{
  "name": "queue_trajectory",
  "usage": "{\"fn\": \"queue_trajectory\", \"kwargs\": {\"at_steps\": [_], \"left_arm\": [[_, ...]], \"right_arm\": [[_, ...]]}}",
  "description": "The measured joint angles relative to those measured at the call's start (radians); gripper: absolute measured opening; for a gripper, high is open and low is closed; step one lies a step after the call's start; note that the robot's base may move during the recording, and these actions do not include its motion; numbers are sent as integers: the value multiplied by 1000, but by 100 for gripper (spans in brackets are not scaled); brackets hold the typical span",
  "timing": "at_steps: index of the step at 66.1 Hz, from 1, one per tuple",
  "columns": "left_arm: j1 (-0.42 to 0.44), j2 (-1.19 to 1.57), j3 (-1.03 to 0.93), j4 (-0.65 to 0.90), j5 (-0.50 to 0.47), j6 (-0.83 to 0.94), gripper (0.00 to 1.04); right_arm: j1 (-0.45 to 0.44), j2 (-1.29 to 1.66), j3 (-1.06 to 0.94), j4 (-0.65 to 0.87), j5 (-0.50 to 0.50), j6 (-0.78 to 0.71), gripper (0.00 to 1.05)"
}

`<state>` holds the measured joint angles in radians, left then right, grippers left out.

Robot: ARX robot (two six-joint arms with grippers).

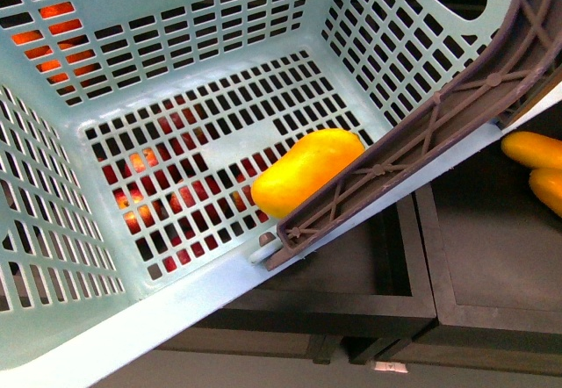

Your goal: Pick mango and avocado into basket

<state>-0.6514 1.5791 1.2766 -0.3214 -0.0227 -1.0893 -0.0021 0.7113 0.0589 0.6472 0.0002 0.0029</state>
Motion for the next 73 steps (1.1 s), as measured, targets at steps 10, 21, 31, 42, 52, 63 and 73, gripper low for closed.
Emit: {"fn": "queue_trajectory", "kwargs": {"at_steps": [10, 21, 31, 42, 52, 63, 73], "left_arm": [[0, 0, 0, 0, 4, 0, 13], [0, 0, 0, 0, 1, 0, 13], [0, 0, 0, 0, 2, -1, 13], [-9, 0, 0, 0, 14, 0, 13], [-9, 0, 0, 0, 23, -10, 13], [-6, 0, 0, 0, 5, -6, 13], [-1, 0, 0, 0, -2, -6, 13]], "right_arm": [[0, 0, -2, 0, 0, 0, 40], [0, -1, -2, 0, 0, 0, 68], [0, -2, -2, 0, 0, 0, 90], [0, -3, -2, -1, 3, 0, 96], [0, -5, -2, -1, 3, 0, 96], [0, -4, -3, -1, 1, 0, 96], [0, -5, -4, -1, 1, 0, 96]]}}
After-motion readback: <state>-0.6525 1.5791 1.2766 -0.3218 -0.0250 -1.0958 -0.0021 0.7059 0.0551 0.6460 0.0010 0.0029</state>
